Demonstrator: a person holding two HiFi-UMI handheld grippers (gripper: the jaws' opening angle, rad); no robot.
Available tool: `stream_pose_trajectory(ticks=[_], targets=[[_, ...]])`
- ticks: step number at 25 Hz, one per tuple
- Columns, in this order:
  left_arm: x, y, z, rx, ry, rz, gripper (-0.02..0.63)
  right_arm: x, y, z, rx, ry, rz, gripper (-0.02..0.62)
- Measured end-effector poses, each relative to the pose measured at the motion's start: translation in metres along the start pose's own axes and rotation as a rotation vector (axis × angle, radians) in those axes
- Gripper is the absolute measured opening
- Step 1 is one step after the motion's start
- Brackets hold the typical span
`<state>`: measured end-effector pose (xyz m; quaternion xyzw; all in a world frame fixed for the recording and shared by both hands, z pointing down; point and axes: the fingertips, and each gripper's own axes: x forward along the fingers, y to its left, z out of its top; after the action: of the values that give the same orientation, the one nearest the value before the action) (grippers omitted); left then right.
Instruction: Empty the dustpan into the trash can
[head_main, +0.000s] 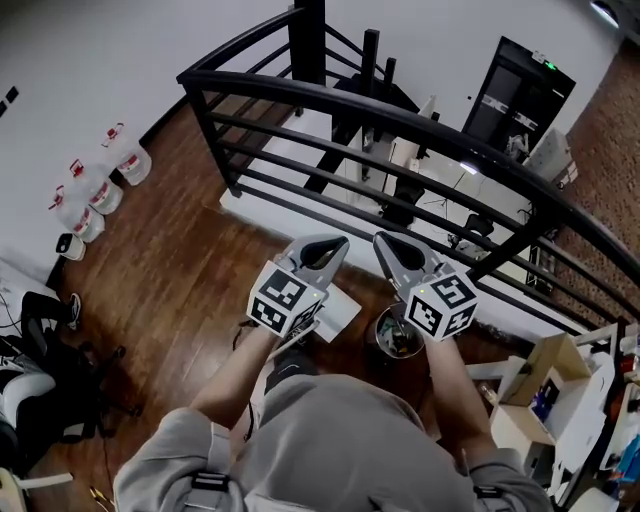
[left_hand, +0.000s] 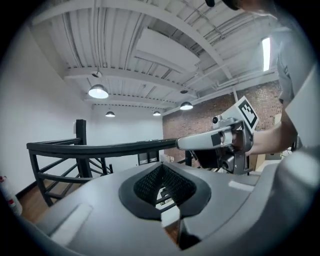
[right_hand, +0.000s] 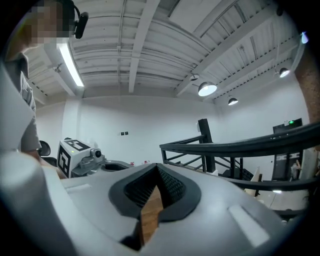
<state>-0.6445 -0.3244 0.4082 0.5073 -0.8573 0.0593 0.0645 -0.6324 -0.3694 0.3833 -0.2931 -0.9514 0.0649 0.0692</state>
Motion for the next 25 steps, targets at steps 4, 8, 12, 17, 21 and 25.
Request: stream_pose_trajectory(ticks=[4, 8, 12, 17, 21, 25], targets=[[-0.001, -0.009, 0.020, -0.014, -0.049, -0.025, 0.006, -0.009, 0.003, 0.009, -0.024, -0.013, -0.005, 0.000], [0.000, -0.015, 0.024, -0.013, -0.051, -0.033, 0.006, -0.014, 0.005, 0.011, -0.020, -0.013, -0.005, 0.000], [0.003, -0.021, 0.023, -0.019, -0.053, -0.043, 0.006, -0.017, 0.004, 0.009, -0.023, -0.009, -0.004, 0.000], [0.003, -0.021, 0.026, -0.024, -0.060, -0.048, 0.006, -0.016, 0.005, 0.011, -0.026, -0.006, -0.006, 0.000], [0.005, -0.021, 0.026, -0.027, -0.061, -0.047, 0.006, -0.014, 0.005, 0.011, -0.039, -0.003, -0.004, 0.000], [0.004, -0.019, 0.023, -0.035, -0.056, -0.043, 0.006, -0.012, 0.007, 0.011, -0.038, -0.007, 0.002, 0.000]])
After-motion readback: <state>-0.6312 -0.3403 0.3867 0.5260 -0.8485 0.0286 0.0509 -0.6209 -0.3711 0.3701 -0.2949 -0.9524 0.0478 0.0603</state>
